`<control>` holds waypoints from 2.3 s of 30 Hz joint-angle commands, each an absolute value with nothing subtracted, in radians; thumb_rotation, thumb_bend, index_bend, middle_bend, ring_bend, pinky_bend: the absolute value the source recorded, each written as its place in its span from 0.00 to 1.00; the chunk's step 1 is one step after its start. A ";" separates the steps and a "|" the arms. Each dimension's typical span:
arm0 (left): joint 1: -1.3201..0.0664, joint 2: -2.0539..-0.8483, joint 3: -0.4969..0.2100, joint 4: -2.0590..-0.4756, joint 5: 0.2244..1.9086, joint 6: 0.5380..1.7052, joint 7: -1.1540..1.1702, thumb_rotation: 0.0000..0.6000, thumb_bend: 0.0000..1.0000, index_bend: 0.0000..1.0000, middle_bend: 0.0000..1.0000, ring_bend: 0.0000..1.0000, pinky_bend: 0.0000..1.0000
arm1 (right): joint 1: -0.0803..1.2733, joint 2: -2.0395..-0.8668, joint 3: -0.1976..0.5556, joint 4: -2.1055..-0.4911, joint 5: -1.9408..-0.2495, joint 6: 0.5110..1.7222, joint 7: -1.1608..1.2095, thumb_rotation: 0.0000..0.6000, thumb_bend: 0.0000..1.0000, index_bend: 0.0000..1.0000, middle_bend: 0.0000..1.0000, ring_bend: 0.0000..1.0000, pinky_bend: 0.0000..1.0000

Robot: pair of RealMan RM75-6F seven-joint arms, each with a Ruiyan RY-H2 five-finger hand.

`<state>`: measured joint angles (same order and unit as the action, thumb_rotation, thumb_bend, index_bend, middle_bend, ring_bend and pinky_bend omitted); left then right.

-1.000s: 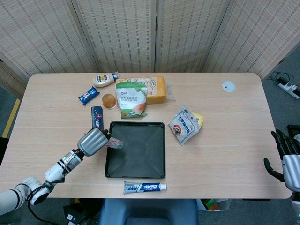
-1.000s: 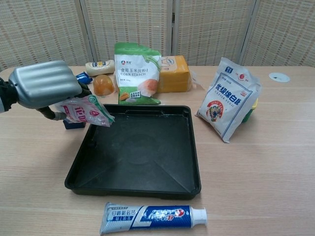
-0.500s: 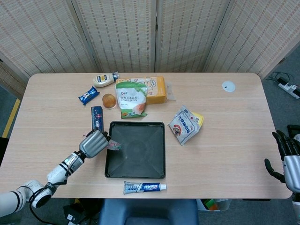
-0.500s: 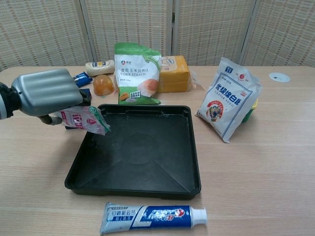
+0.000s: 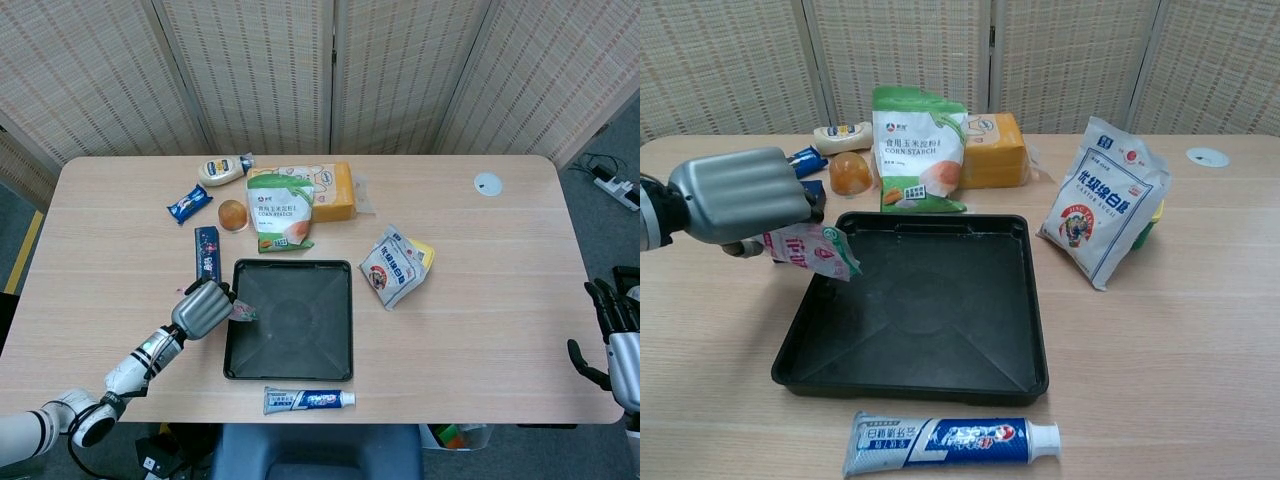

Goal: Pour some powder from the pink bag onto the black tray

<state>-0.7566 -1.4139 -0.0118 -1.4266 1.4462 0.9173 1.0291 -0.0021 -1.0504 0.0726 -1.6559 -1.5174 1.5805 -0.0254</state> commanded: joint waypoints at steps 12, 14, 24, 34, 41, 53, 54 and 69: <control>-0.761 -1.434 -0.006 -1.467 1.352 0.919 1.219 1.00 0.75 0.66 0.73 0.74 0.80 | -0.004 -1.055 0.073 -1.649 -1.512 1.578 -0.024 0.91 0.42 0.00 0.10 0.14 0.13; -0.761 -1.435 -0.006 -1.471 1.341 0.920 1.228 1.00 0.75 0.66 0.73 0.73 0.80 | -0.004 -1.055 0.073 -1.648 -1.512 1.578 -0.024 0.92 0.42 0.00 0.10 0.14 0.13; -0.758 -1.440 -0.013 -1.480 1.329 0.953 1.155 1.00 0.75 0.66 0.73 0.73 0.80 | -0.008 -1.059 0.073 -1.641 -1.506 1.580 -0.020 0.91 0.42 0.00 0.10 0.14 0.13; -0.736 -1.443 -0.016 -1.425 1.412 0.996 0.808 1.00 0.74 0.65 0.73 0.71 0.80 | -0.007 -1.060 0.074 -1.644 -1.508 1.578 -0.015 0.91 0.42 0.00 0.10 0.14 0.13; -0.702 -1.461 -0.023 -1.331 1.489 1.093 0.539 1.00 0.74 0.63 0.73 0.70 0.78 | -0.010 -1.063 0.076 -1.642 -1.502 1.580 -0.009 0.91 0.42 0.00 0.10 0.14 0.13; -0.603 -1.581 -0.056 -1.044 1.545 1.322 -0.099 1.00 0.74 0.62 0.73 0.69 0.76 | -0.008 -1.060 0.080 -1.647 -1.501 1.578 -0.006 0.91 0.42 0.00 0.10 0.14 0.13; -0.597 -1.589 -0.059 -1.027 1.542 1.329 -0.145 1.00 0.74 0.62 0.73 0.69 0.76 | -0.007 -1.060 0.080 -1.647 -1.501 1.578 -0.007 0.91 0.42 0.00 0.10 0.14 0.13; -0.566 -1.680 -0.003 -0.741 1.592 1.316 -0.650 1.00 0.74 0.61 0.73 0.67 0.75 | 0.000 -1.059 0.082 -1.659 -1.501 1.568 -0.024 0.91 0.42 0.00 0.10 0.14 0.13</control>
<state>-0.5775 -1.6403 -0.0310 -0.8268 1.5641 1.3177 -0.6484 0.0003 -1.0594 0.0819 -1.6596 -1.5013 1.5676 -0.0235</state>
